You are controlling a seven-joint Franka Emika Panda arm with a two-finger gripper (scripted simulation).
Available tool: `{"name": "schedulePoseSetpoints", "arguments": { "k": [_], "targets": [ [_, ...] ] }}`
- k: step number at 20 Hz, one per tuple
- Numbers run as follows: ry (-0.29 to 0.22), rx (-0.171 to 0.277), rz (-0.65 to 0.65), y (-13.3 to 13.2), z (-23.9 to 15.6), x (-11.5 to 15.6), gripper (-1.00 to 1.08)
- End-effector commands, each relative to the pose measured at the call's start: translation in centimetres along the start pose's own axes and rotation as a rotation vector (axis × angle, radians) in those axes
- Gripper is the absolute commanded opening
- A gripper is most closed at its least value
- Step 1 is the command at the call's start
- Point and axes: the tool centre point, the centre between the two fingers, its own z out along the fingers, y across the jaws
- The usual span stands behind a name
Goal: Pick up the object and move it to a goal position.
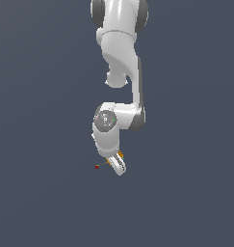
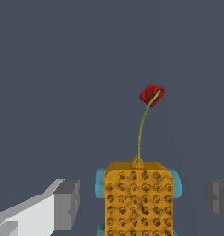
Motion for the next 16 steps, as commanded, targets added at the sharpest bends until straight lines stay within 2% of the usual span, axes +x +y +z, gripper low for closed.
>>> {"name": "schedulePoseSetpoints", "arguments": {
  "k": [1,8,9,16],
  "targets": [
    [0.0,-0.001,0.001,0.1,1.3,0.0,1.0],
    [0.0,-0.001,0.002,0.0,2.4,0.0,1.0],
    [0.0,-0.001,0.002,0.0,2.4,0.0,-1.0],
    [0.0,-0.001,0.002,0.0,2.4,0.0,-1.0]
  ]
}}
